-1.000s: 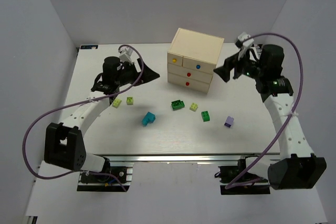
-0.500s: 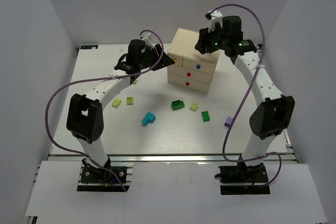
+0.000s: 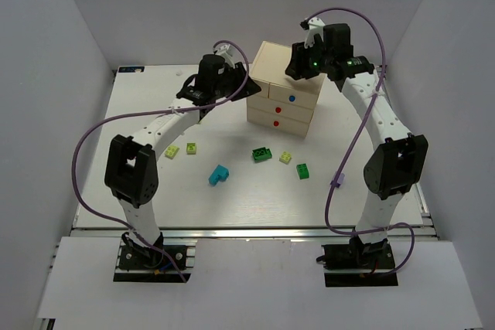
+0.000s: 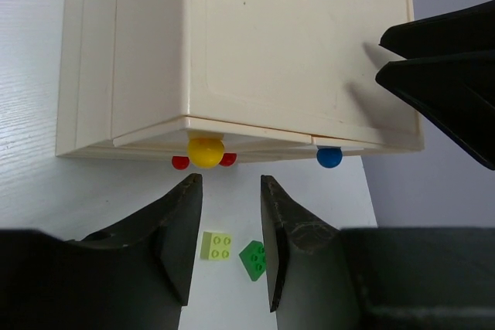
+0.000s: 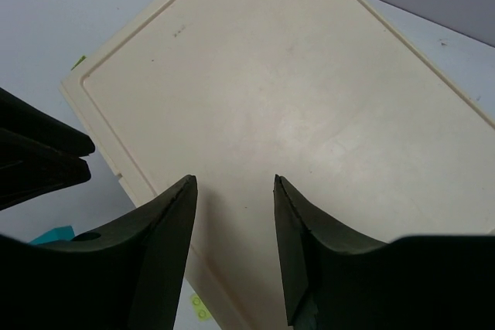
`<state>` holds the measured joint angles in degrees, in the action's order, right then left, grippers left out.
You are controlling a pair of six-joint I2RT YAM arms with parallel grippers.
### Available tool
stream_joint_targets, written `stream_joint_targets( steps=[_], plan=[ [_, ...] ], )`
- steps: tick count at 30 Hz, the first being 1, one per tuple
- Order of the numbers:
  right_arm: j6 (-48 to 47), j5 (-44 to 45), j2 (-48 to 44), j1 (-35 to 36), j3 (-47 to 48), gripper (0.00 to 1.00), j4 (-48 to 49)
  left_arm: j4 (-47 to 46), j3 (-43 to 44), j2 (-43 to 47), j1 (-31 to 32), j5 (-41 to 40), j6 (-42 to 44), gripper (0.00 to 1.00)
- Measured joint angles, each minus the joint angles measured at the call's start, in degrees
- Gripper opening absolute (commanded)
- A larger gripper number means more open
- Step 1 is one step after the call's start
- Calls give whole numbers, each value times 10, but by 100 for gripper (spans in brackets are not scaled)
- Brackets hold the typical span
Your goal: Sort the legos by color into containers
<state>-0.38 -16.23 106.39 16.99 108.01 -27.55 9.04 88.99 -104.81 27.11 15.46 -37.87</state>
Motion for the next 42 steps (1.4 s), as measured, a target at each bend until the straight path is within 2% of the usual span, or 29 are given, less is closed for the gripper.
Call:
stream_joint_targets(
  steps=[10, 26, 29, 30, 32, 42],
  plan=[
    [17, 0, 2, 0, 0, 49, 0, -3, 0, -32, 12, -28, -1, 53],
    [17, 0, 14, 0, 0, 46, 1, -9, 18, -50, 17, -56, 19, 47],
    [17, 0, 14, 0, 0, 45, 1, -10, 18, -50, 17, -58, 23, 39],
    [17, 0, 14, 0, 0, 45, 1, -11, 19, -50, 18, -58, 25, 33],
    [17, 1, 14, 0, 0, 44, 1, -13, 19, -50, 20, -59, 28, 27],
    [16, 11, 16, 0, 1, 42, 0, -19, 14, -48, 20, -60, 34, 13]
  ],
)
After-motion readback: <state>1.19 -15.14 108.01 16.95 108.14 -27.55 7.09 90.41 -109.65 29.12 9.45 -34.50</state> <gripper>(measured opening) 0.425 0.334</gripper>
